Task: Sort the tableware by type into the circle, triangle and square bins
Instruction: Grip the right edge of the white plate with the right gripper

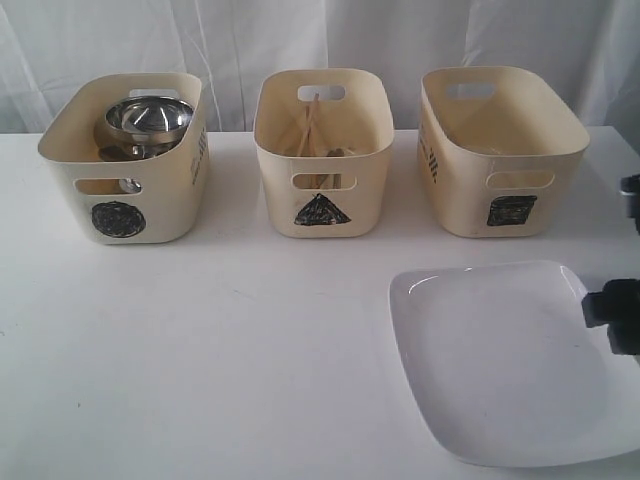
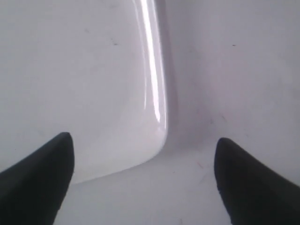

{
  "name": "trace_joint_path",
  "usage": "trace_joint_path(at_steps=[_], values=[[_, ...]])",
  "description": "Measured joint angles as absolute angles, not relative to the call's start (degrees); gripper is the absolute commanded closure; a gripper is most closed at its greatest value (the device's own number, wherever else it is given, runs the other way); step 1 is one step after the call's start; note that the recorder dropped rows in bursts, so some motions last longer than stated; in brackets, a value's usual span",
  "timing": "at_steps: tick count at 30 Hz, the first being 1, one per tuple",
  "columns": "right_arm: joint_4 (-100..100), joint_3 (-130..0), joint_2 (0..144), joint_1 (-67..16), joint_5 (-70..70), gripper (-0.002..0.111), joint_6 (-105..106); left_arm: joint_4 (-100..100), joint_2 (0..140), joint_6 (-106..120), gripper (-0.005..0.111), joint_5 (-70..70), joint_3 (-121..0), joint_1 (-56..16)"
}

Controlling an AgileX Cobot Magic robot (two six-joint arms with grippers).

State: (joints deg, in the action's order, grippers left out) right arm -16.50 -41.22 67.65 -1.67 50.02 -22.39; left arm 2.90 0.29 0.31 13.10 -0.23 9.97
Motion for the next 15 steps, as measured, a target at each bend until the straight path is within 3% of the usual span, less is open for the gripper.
trace_joint_path(at_steps=[15], values=[[-8.6, -31.2, 69.7, 10.8, 40.8, 0.032, -23.0, 2.9, 0.3, 0.3, 0.053, 13.1, -0.2, 10.0]])
